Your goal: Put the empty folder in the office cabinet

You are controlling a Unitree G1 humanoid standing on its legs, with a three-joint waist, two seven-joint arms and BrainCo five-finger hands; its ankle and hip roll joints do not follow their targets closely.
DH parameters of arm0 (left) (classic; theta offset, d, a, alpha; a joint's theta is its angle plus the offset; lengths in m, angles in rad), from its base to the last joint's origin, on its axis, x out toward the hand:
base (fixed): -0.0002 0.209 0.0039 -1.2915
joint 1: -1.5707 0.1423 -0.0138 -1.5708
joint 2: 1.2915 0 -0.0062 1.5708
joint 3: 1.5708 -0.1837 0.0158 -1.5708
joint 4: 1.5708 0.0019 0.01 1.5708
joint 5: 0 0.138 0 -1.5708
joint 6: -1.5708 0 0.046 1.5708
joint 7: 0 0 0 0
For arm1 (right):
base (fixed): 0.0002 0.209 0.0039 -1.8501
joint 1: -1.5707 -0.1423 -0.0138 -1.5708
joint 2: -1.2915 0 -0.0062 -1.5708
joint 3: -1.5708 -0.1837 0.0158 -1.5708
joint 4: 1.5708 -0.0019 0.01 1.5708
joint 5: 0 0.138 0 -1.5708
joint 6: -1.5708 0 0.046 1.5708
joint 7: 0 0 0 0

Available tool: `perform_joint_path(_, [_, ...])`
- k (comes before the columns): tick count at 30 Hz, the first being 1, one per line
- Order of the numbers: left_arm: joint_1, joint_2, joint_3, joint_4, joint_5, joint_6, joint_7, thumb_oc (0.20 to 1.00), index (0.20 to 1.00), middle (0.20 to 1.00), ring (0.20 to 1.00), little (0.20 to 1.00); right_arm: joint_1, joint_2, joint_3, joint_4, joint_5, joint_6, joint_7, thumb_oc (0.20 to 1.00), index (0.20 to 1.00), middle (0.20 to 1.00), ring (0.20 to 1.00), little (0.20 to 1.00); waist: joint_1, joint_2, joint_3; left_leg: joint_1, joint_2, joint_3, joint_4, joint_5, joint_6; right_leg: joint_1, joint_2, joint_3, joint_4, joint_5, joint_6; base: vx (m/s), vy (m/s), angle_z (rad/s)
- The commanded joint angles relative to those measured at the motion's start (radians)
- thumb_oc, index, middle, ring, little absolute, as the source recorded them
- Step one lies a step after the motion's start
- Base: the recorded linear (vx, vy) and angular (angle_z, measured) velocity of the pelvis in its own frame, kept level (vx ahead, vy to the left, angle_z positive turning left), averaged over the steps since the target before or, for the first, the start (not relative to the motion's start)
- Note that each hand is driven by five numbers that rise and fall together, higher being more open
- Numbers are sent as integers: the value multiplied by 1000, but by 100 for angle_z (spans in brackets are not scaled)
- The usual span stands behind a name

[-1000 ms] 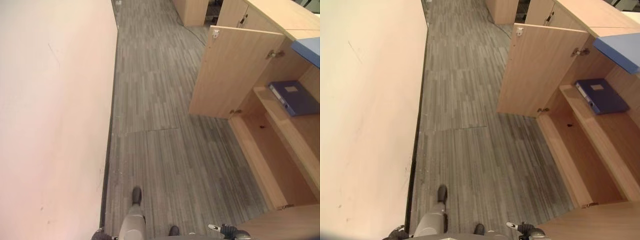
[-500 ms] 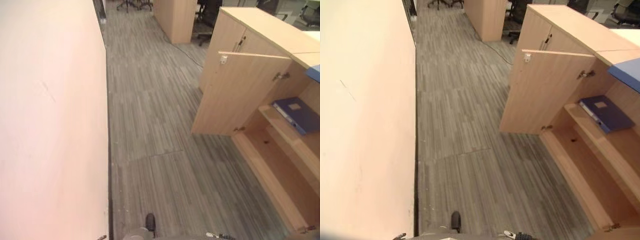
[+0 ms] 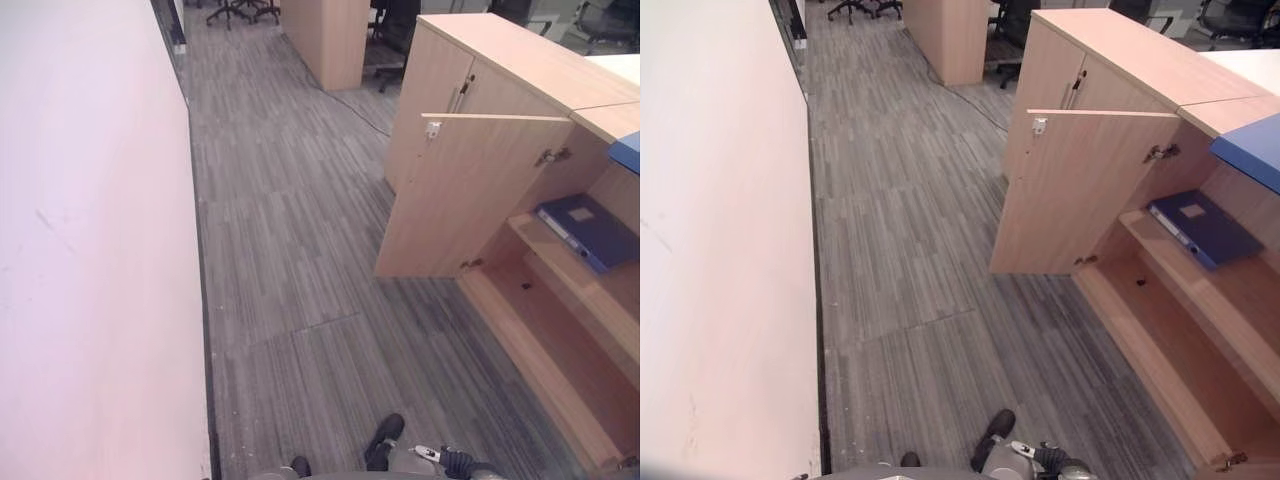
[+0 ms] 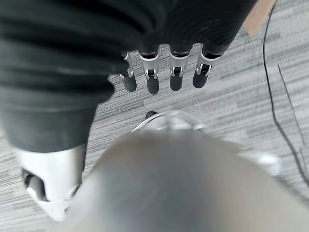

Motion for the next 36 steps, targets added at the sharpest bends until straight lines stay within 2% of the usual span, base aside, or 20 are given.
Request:
perform_joint_path(1, [-32, -13, 16, 65, 33, -3, -15, 1000, 1000, 1000, 1000, 1000, -20, -3, 54, 47, -39, -2, 3, 1000, 1000, 1000, 1000, 1000, 4, -1, 7, 70, 65, 17, 69, -154, -44, 59, 60, 79, -53, -4, 7, 348, -312, -32])
perform_joint_path(2, [-28, -13, 15, 65, 32, -4, -17, 1000, 1000, 1000, 1000, 1000, -24, -6, 53, 48, -34, -4, 2, 1000, 1000, 1000, 1000, 1000, 1, 0, 5, 66, 85, 30, 110, -159, -52, 66, 72, 85, -52, -17, -1, 281, -328, -32])
perform_joint_path(4, [-31, -11, 8, 53, 18, -7, -23, 1000, 1000, 1000, 1000, 1000, -33, -8, 54, 45, -18, -6, 1, 1000, 1000, 1000, 1000, 1000, -7, -2, 6, 24, 153, 59, 261, -121, -88, 94, 112, 105, -64, -45, -26, 193, -329, -33])
perform_joint_path(5, [-36, -8, 4, 41, 8, -9, -21, 1000, 1000, 1000, 1000, 1000, -34, -7, 62, 43, -14, -9, -4, 1000, 1000, 1000, 1000, 1000, -8, -9, 10, -8, 189, 60, 372, -77, -99, 116, 133, 120, -77, -60, -44, 118, -258, -37])
perform_joint_path(6, [-37, -8, 4, 40, 8, -9, -21, 1000, 1000, 1000, 1000, 1000, -35, -7, 62, 43, -13, -9, -5, 1000, 1000, 1000, 1000, 1000, -7, -8, 10, -16, 197, 58, 387, -82, -103, 116, 139, 120, -80, -62, -48, 125, -261, -57])
perform_joint_path(7, [-39, -5, 0, 28, -3, -10, -21, 1000, 1000, 1000, 1000, 1000, -35, -7, 68, 41, -13, -9, -7, 1000, 1000, 1000, 1000, 1000, -3, -14, 17, -55, 229, 50, 500, -45, -109, 138, 163, 131, -91, -80, -71, 224, -380, -83])
perform_joint_path(8, [-56, -1, -18, -22, -23, -17, -7, 1000, 1000, 1000, 1000, 1000, -45, -18, 78, 36, -13, -7, -19, 1000, 1000, 1000, 1000, 1000, 18, -26, 41, -139, 257, 3, 691, 52, -100, 191, 207, 173, -127, -115, -108, 221, -373, -80])
perform_joint_path(9, [-57, 0, -19, -22, -23, -16, -7, 1000, 1000, 1000, 1000, 1000, -47, -18, 76, 36, -13, -6, -19, 1000, 1000, 1000, 1000, 1000, 18, -24, 42, -146, 261, -1, 701, 50, -103, 190, 212, 172, -129, -116, -111, 208, -330, -76])
perform_joint_path(10, [-66, 0, -31, -34, -34, -17, -5, 1000, 1000, 1000, 1000, 1000, -49, -22, 80, 39, -10, -5, -24, 1000, 1000, 1000, 1000, 1000, 33, -42, 60, -260, 254, -24, 750, 21, -86, 219, 212, 208, -144, -128, -116, 45, -85, -86])
perform_joint_path(11, [-66, 0, -31, -34, -34, -16, -5, 1000, 1000, 1000, 1000, 1000, -49, -21, 79, 39, -10, -5, -24, 1000, 1000, 1000, 1000, 1000, 34, -41, 59, -263, 255, -24, 754, 19, -85, 217, 213, 209, -143, -129, -116, 91, -72, -121])
perform_joint_path(13, [-67, -2, -37, -38, -33, -16, -5, 1000, 1000, 1000, 1000, 1000, -49, -22, 84, 36, -8, -8, -26, 1000, 1000, 1000, 1000, 1000, 46, -49, 69, -308, 235, -35, 666, -7, -70, 235, 209, 251, -145, -132, -105, 85, 14, -88])
perform_joint_path(16, [-71, -6, -33, -28, -56, -19, -3, 1000, 1000, 1000, 1000, 1000, -48, -28, 94, 27, -3, -15, -27, 1000, 1000, 1000, 1000, 1000, 62, -56, 83, -369, 195, -106, 521, 7, -69, 257, 208, 316, -145, -145, -99, 103, 20, -44])
perform_joint_path(17, [-72, -9, -31, -22, -64, -21, -2, 1000, 1000, 1000, 1000, 1000, -45, -27, 98, 26, -2, -17, -26, 1000, 1000, 1000, 1000, 1000, 68, -53, 85, -363, 180, -141, 436, 27, -76, 267, 210, 334, -145, -151, -97, 85, 69, -58])
perform_joint_path(18, [-72, -12, -26, -12, -74, -24, 1, 1000, 1000, 1000, 1000, 1000, -42, -26, 99, 27, -6, -20, -26, 1000, 1000, 1000, 1000, 1000, 72, -52, 85, -379, 160, -179, 362, 84, -75, 265, 211, 344, -145, -146, -101, 95, 76, -63])
perform_joint_path(20, [-76, -21, -22, 3, -91, -25, -1, 1000, 1000, 1000, 1000, 1000, -34, -27, 101, 41, -15, -19, -26, 1000, 1000, 1000, 1000, 1000, 80, -35, 87, -362, 146, -259, 231, 150, -95, 289, 226, 378, -145, -153, -101, 130, 62, -64])
perform_joint_path(23, [-76, -27, -14, 19, -125, -24, -10, 1000, 1000, 1000, 1000, 1000, -16, -32, 86, 52, -10, -18, -22, 1000, 1000, 1000, 1000, 1000, 72, -18, 87, -370, 144, -336, 124, 188, -104, 305, 242, 428, -141, -165, -101, 133, 52, -58])
perform_joint_path(29, [-72, -37, -7, 34, -142, -28, -11, 1000, 1000, 1000, 1000, 1000, 9, -33, 67, 78, -15, -16, -22, 1000, 1000, 1000, 1000, 1000, 68, 6, 75, -361, 112, -460, 93, 180, -119, 319, 268, 514, -145, -181, -102, 88, 64, -62])
perform_joint_path(30, [-72, -38, -7, 34, -142, -28, -11, 1000, 1000, 1000, 1000, 1000, 9, -33, 67, 78, -15, -16, -22, 1000, 1000, 1000, 1000, 1000, 68, 6, 75, -361, 112, -460, 93, 180, -119, 319, 268, 514, -145, -181, -102, 112, 161, -75])
perform_joint_path(31, [-70, -43, -20, 48, -126, -25, -19, 1000, 1000, 1000, 1000, 1000, 13, -36, 56, 86, -12, -17, -22, 1000, 1000, 1000, 1000, 1000, 56, 16, 63, -348, 98, -494, 110, 169, -129, 321, 261, 533, -145, -181, -97, 112, 180, -56])
perform_joint_path(36, [-76, -38, -52, 39, -84, -29, -13, 1000, 1000, 1000, 1000, 1000, 20, -34, 13, 82, 48, -19, -25, 1000, 1000, 1000, 1000, 1000, 29, 23, 42, -321, 82, -454, 157, 113, -114, 331, 216, 568, -142, -184, -83, 154, 248, -36])
